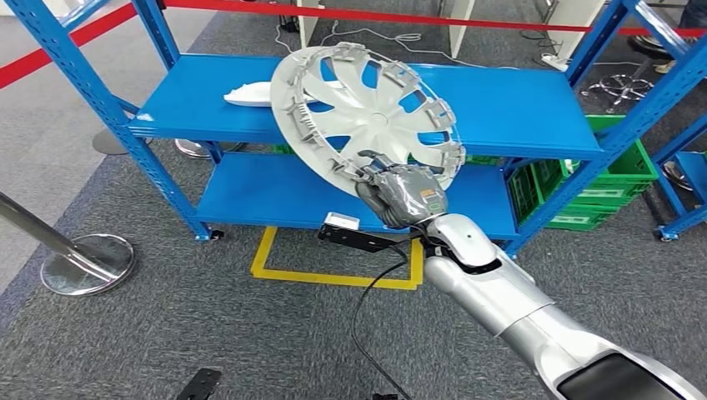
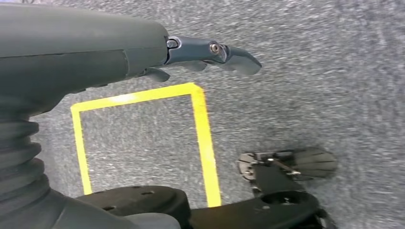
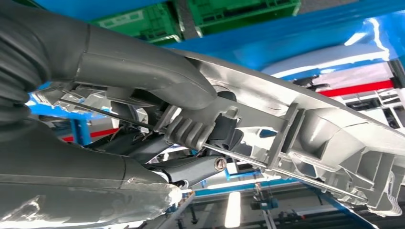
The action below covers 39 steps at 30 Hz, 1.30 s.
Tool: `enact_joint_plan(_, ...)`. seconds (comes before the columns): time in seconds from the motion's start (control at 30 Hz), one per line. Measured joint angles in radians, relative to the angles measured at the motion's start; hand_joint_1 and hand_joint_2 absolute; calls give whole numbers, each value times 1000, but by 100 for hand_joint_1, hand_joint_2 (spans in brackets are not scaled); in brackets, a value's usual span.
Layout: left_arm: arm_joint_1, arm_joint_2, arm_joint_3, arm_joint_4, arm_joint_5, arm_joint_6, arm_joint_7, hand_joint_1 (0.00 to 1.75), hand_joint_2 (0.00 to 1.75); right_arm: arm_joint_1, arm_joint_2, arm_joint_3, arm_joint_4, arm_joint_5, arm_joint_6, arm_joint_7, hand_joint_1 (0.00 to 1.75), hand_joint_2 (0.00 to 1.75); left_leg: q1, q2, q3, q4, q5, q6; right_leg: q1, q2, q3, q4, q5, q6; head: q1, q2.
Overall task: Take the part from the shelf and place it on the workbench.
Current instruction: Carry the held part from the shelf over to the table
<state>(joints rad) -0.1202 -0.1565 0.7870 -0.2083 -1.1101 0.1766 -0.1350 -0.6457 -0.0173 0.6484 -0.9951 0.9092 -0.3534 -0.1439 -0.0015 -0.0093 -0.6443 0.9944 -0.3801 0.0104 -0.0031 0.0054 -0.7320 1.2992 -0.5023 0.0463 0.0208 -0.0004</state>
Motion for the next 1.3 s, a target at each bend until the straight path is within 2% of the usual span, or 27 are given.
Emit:
enact_joint_plan(0.03, 0, 0, 0, 0, 0, 0, 0, 0, 175, 0, -1, 0, 0, 0, 0, 0, 175, 175, -1, 0, -12, 0, 10, -1, 4, 0, 49, -53, 23, -7, 0, 0)
enact_joint_plan(0.1, 0, -2, 0, 0, 0, 0, 0, 0, 175, -1, -1, -2, -4, 0, -1, 0, 175, 175, -1, 0, -30, 1, 30, -7, 13, 1, 156, -200, 27, -21, 0, 0)
enact_joint_plan(0.13, 0, -2, 0, 0, 0, 0, 0, 0, 175, -1, -2, -3, -7, 0, -1, 0, 175, 175, 1, 1, -35, -2, 40, -12, 18, 1, 188, -251, 20, -24, 0, 0)
enact_joint_plan(0.17, 0, -3, 0, 0, 0, 0, 0, 0, 175, -2, -2, -4, -9, 0, -2, -1, 175, 175, 3, 1, -38, -5, 51, -18, 22, 2, 202, -281, 14, -25, 1, 0)
enact_joint_plan(0.23, 2, -3, 0, 0, 0, -1, 0, 0, 175, -2, -3, -6, -11, 1, -3, -1, 175, 175, 5, 0, -43, -18, 69, -30, 21, 2, 196, -298, 34, -29, 3, 0)
enact_joint_plan(0.27, 3, -3, 0, 0, 0, -1, 0, 0, 175, -2, -3, -6, -12, 0, -4, -1, 175, 175, 4, 0, -48, -16, 58, -36, 18, 1, 191, -307, 46, -34, 1, 0)
enact_joint_plan(0.3, 4, -2, 0, 0, 0, -1, 0, 0, 175, -2, -3, -7, -12, 0, -4, -1, 175, 175, 2, -1, -58, 5, 31, -42, 13, -1, 185, -314, 59, -39, -1, 0)
enact_joint_plan(0.33, 4, -2, 0, 0, 0, -1, 0, 0, 175, -2, -3, -7, -12, 0, -5, 0, 175, 175, 3, 0, -75, 51, -13, -48, 10, -3, 177, -318, 71, -42, -4, 0)
enact_joint_plan(0.4, 3, -1, 0, 0, -1, -2, 0, 0, 175, 0, -3, -10, -13, 0, -5, 0, 175, 175, 7, 1, -111, 186, -101, -58, 8, -4, 155, -316, 89, -43, -8, 0)
enact_joint_plan(0.43, 3, -1, 0, 0, -1, -2, 0, 0, 175, 1, -3, -10, -13, 0, -5, 0, 175, 175, 9, 1, -120, 240, -122, -62, 8, -5, 143, -314, 98, -43, -9, 0)
enact_joint_plan(0.47, 3, 0, 0, 0, -1, -2, 0, 0, 175, 2, -3, -11, -13, 0, -5, 0, 175, 175, 11, 2, -115, 263, -122, -65, 7, -6, 131, -311, 105, -42, -9, 0)
enact_joint_plan(0.5, 3, 0, 0, 0, -1, -3, 0, 0, 175, 3, -3, -12, -13, 0, -5, 0, 175, 175, 14, 2, -92, 251, -106, -68, 6, -6, 118, -307, 112, -40, -10, 0)
enact_joint_plan(0.57, 0, -1, 0, 0, -1, -3, 0, 0, 175, 3, -3, -14, -14, -1, -6, 0, 175, 175, 19, 2, -2, 139, -71, -76, 3, -6, 93, -296, 124, -32, -10, 0)
enact_joint_plan(0.63, -5, -2, 0, 0, -4, -5, 0, 0, 175, 2, -4, -19, -19, -2, -6, 0, 175, 175, 20, -2, 65, 35, -66, -70, 4, -5, 70, -285, 133, -22, -11, 0)
enact_joint_plan(0.67, -6, -3, 0, 0, -5, -5, 0, 0, 175, 2, -5, -20, -21, -3, -7, -1, 175, 175, 18, -4, 73, 14, -71, -62, 5, -5, 62, -284, 140, -16, -12, 0)
enact_joint_plan(0.73, -3, -2, 0, 0, -8, -6, 0, 0, 175, 7, -6, -22, -22, -4, -9, -1, 175, 175, 14, -3, 62, 8, -61, -39, 2, -4, 55, -287, 154, -4, -11, 0)
enact_joint_plan(0.77, -1, -1, 0, 0, -9, -6, 0, 0, 175, 10, -7, -22, -21, -7, -9, -2, 175, 175, 13, -2, 57, 7, -54, -29, -1, -5, 49, -282, 149, 2, -9, 0)
enact_joint_plan(0.83, 2, 0, 0, 0, -10, -6, 0, 0, 175, 14, -9, -23, -22, -13, -9, -3, 175, 175, 14, 0, 48, 4, -40, -12, -3, -5, 21, -217, 97, 9, -6, 0)
enact_joint_plan(0.9, 1, 1, 0, 0, -10, -6, 0, 0, 175, 15, -10, -24, -22, -24, -8, -6, 175, 175, 12, 0, 34, 4, -28, -5, -3, -5, -27, -77, 13, 13, -4, 0)
enact_joint_plan(0.93, 1, 0, 0, 0, -10, -6, 0, 0, 175, 17, -10, -25, -22, -31, -7, -8, 175, 175, 10, 2, 27, 4, -21, -4, -2, -5, -42, -18, -15, 14, -4, 0)
enact_joint_plan(0.97, 1, 0, 0, 0, -11, -6, 0, 0, 175, 18, -10, -26, -22, -41, -4, -12, 175, 175, 9, 4, 20, 5, -15, -4, -2, -5, -41, 8, -26, 13, -4, 0)
enact_joint_plan(1.0, 1, 0, 0, 0, -11, -6, 0, 0, 175, 19, -11, -29, -22, -51, 0, -15, 175, 175, 8, 8, 14, 5, -10, -4, -1, -5, -19, -8, -20, 11, -4, 0)
enact_joint_plan(1.1, 1, -1, 0, 0, -12, -6, 0, 0, 175, 16, -11, -39, -24, -73, 10, -19, 175, 175, 6, 19, 4, 5, 4, -13, 5, -34, 120, -207, 32, 0, -4, 0)
enact_joint_plan(1.13, 1, -1, 0, 0, -14, -6, 0, 0, 175, 14, -10, -42, -25, -77, 12, -20, 175, 175, 5, 24, 3, 5, 8, -18, 8, -43, 149, -253, 41, -5, -4, 0)
enact_joint_plan(1.17, 1, -1, 0, 0, -15, -7, 0, 0, 175, 12, -10, -45, -27, -80, 14, -22, 175, 175, 5, 29, 2, 5, 12, -24, 11, -45, 158, -274, 44, -10, -5, 0)
enact_joint_plan(1.23, 2, -1, 0, 0, -17, -7, 0, 0, 175, 10, -9, -48, -29, -84, 19, -25, 175, 175, 5, 43, 0, 2, 20, -37, 13, -27, 151, -275, 56, -22, -5, 0)
enact_joint_plan(1.3, 1, -1, 0, 0, -18, -8, 0, 0, 175, 9, -9, -49, -30, -86, 21, -26, 175, 175, 7, 42, -8, 17, 1, -49, 10, -12, 143, -279, 71, -35, -6, 0)
